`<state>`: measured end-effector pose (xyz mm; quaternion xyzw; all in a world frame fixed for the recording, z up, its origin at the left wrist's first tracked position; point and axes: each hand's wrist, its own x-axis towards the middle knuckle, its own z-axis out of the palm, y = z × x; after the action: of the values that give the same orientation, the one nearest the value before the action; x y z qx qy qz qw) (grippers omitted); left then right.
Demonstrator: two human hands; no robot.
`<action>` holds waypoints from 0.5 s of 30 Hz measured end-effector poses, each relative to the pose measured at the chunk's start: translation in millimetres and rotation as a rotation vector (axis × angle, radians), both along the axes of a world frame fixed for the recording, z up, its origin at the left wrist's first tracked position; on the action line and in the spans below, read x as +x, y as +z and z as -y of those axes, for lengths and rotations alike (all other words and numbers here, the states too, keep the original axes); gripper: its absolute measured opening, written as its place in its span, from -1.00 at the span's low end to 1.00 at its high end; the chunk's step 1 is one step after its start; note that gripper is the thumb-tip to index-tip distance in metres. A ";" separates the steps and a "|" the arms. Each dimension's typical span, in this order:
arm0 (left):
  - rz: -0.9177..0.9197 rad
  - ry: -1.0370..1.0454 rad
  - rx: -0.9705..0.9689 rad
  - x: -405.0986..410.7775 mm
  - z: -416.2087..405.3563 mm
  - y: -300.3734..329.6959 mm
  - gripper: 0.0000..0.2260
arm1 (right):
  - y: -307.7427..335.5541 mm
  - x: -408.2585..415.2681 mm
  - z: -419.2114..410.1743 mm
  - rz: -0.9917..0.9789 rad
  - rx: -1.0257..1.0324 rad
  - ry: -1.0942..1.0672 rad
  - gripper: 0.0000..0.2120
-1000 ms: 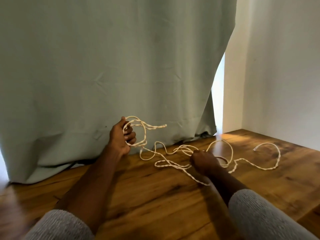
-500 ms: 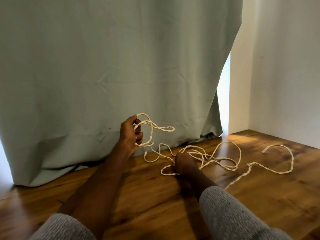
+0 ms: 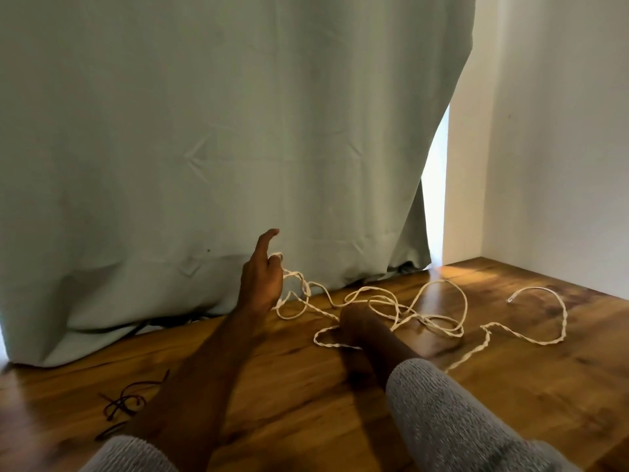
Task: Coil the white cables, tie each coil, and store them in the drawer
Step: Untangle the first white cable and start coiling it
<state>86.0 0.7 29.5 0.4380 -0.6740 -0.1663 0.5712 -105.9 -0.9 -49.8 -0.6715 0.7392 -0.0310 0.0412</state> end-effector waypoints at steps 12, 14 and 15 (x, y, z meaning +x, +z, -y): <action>0.551 0.062 0.110 -18.4 -11.0 3.1 -0.48 | 120.8 -1.4 -31.3 1.045 -0.372 0.189 -0.87; 0.540 0.020 0.175 -32.1 -15.6 -1.2 -0.44 | 127.6 6.7 -37.6 1.120 -0.330 0.245 -0.81; 0.508 -0.021 0.188 -38.7 -18.1 -3.0 -0.45 | 128.0 9.1 -36.9 1.166 -0.294 0.264 -0.78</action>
<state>47.3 18.8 26.5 0.5099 -0.7818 -0.1187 0.3388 -96.8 36.0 78.2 -0.6285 0.4936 -0.4892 0.3492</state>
